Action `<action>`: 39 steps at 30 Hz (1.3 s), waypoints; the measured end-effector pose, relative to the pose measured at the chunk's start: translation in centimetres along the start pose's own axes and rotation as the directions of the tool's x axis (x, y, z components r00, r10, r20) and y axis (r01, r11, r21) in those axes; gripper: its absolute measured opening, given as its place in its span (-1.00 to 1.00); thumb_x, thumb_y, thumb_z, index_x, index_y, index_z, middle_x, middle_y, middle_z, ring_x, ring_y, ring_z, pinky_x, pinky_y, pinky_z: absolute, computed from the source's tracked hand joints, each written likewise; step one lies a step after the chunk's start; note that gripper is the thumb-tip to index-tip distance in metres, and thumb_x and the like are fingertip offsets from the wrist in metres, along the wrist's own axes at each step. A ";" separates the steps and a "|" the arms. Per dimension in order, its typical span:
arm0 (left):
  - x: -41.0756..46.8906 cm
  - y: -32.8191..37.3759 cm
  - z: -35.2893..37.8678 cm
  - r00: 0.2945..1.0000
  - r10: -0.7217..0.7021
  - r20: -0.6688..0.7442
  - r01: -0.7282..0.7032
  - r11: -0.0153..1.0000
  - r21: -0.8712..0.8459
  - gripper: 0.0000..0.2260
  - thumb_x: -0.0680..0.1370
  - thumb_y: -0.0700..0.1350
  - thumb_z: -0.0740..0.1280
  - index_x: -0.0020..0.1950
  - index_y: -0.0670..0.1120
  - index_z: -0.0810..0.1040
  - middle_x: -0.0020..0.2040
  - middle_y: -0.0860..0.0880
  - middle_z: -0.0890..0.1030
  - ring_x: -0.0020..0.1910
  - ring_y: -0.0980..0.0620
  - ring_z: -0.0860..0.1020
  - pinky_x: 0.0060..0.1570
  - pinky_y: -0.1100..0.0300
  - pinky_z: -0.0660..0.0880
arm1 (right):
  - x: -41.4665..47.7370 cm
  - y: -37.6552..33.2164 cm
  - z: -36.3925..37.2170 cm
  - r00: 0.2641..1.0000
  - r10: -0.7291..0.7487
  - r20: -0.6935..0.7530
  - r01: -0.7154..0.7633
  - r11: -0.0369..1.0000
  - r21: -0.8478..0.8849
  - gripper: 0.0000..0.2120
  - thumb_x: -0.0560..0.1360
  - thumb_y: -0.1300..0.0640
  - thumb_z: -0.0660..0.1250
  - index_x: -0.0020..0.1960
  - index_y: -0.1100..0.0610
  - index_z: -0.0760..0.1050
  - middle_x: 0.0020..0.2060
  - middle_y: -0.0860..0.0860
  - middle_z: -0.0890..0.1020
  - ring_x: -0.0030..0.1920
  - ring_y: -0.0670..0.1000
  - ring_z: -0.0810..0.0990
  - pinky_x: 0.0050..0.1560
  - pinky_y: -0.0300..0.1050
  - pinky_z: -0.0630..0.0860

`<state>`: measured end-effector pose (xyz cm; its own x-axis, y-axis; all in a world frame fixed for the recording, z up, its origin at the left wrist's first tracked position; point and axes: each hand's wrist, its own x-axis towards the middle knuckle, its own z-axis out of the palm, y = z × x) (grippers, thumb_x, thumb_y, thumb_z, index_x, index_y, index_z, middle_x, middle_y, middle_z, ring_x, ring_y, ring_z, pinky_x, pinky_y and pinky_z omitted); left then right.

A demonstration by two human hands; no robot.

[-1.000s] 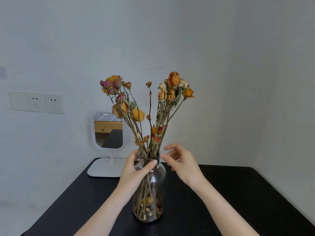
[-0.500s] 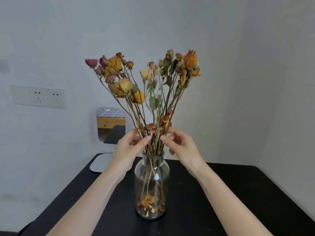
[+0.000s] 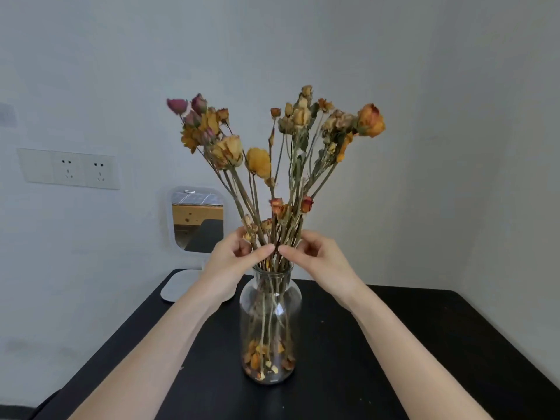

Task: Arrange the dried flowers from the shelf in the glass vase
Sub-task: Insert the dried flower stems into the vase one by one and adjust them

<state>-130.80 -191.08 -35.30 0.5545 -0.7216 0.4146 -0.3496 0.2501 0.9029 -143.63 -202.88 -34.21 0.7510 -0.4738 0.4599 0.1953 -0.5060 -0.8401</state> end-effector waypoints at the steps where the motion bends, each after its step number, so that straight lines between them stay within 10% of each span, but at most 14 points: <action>1: -0.1 0.0 -0.1 1.000 0.001 0.011 -0.001 1.000 -0.017 -0.64 0.35 -0.01 0.45 0.13 0.07 0.52 0.04 -0.02 0.65 0.04 0.03 0.59 0.01 0.24 0.51 | 0.0 0.2 0.0 1.000 -0.002 -0.022 0.003 1.000 0.029 -0.85 0.46 0.09 0.40 0.01 -0.07 0.55 -0.49 -0.13 0.34 -0.46 -0.22 0.35 -0.36 -0.46 0.35; 11: -3.9 -6.2 -0.4 0.934 -0.290 0.208 0.279 0.957 0.085 -0.34 0.16 0.18 0.56 0.14 0.38 0.28 0.12 0.32 0.41 0.07 0.36 0.41 -0.21 0.49 0.40 | -1.7 3.4 1.0 0.972 0.205 0.111 -0.174 0.955 -0.240 -0.47 0.36 -0.17 0.43 0.25 -0.01 0.43 0.19 -0.07 0.49 0.18 -0.13 0.45 0.13 -0.23 0.40; 17: -6.4 -9.6 0.8 0.903 -0.302 0.306 0.289 0.953 0.086 -0.04 0.19 0.04 0.59 0.38 0.23 0.03 0.25 0.31 0.33 0.20 0.38 0.35 0.08 0.43 0.37 | -2.0 4.0 2.8 0.983 0.171 0.066 -0.162 0.979 -0.124 -0.59 0.38 -0.03 0.46 0.18 -0.04 0.46 0.13 -0.11 0.55 0.14 -0.21 0.45 0.12 -0.27 0.33; 25: -5.6 -11.0 2.2 0.958 -0.255 0.135 0.252 0.967 0.041 -0.08 0.09 0.02 0.62 0.31 0.20 0.19 0.24 0.18 0.44 0.23 0.22 0.43 0.21 0.24 0.41 | -1.8 5.6 3.1 0.988 0.152 -0.029 -0.154 0.987 -0.044 -0.53 0.36 -0.08 0.46 0.23 -0.05 0.45 0.18 -0.11 0.54 0.20 -0.16 0.46 0.15 -0.27 0.39; 29: -2.6 -10.3 2.7 0.960 -0.242 0.140 0.240 0.970 0.032 -0.15 0.10 0.04 0.64 0.24 0.26 0.21 0.16 0.24 0.48 0.09 0.39 0.47 -0.06 0.46 0.41 | 0.3 5.0 1.4 0.992 0.120 -0.045 -0.120 0.993 0.011 -0.56 0.36 -0.07 0.46 0.21 -0.07 0.46 0.15 -0.10 0.56 0.16 -0.19 0.50 0.12 -0.24 0.42; 39: 6.6 -12.1 6.0 0.929 -0.311 0.200 0.310 0.950 0.039 0.08 0.13 0.02 0.63 0.47 0.15 0.02 0.39 0.06 0.35 0.35 0.05 0.33 0.30 0.06 0.29 | 6.6 8.6 -2.4 0.966 0.169 -0.196 -0.174 0.985 -0.010 -0.61 0.32 -0.10 0.47 0.11 -0.17 0.47 0.15 -0.12 0.54 0.15 -0.21 0.46 0.12 -0.22 0.35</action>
<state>-127.44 -202.76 -44.19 0.4728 -0.8774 0.0817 -0.1902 -0.0111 0.9817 -138.46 -212.11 -37.73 0.6351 -0.6843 0.3584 0.0550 -0.4228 -0.9046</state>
